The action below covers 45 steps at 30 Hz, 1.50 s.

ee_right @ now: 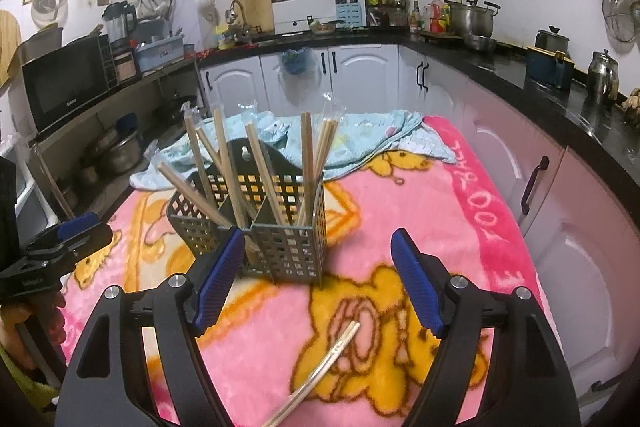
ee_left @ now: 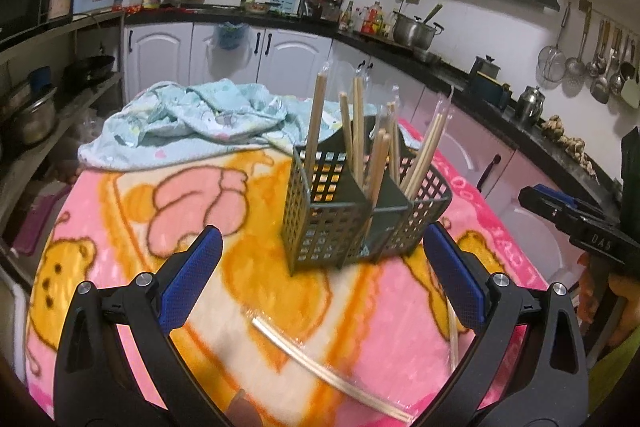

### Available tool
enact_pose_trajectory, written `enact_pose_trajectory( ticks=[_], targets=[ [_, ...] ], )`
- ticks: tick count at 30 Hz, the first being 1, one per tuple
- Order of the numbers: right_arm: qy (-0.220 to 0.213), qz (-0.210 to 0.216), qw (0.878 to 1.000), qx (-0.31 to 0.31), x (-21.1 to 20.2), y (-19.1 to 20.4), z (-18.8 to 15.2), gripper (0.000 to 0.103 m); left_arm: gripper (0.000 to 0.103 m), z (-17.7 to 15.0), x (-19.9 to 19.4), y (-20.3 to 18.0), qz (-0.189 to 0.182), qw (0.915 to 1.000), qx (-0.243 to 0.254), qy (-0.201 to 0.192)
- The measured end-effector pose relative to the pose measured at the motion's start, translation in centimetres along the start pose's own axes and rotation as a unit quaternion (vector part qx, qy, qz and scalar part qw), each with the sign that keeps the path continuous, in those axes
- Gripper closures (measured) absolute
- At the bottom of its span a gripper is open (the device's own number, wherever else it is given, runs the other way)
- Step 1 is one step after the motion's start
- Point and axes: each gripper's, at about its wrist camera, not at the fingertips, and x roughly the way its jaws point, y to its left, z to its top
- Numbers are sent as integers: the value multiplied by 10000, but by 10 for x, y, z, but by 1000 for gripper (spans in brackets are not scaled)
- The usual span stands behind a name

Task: Organize utensils
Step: 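Withdraw both open tools from the caddy, then move both open tools down toward the last wrapped chopsticks on the blanket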

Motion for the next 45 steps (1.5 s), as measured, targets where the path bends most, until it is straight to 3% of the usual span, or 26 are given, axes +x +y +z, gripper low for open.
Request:
enact_pose_trajectory(
  ticks=[18,30,34,39,45],
  targets=[
    [750,-62,9972,-4,29,-7,-41,30,11,-35,24,9,-8,9972,-88,742],
    [1301,-140,9914,99,61,-12,-69,30,11,-62,46,17,-120,9899,-263,1389],
    [1578,-111,9871,261,76,-18,-77,32,11,-70,56,27,-207,9849,-544,1631],
    [1851,-8,9814,510,91,-24,-84,40,34,-77,68,44,-317,9755,-1041,1914],
    [2078,62,9752,764,104,-29,-87,46,39,-78,84,57,-361,9668,-1441,2078]
  ],
)
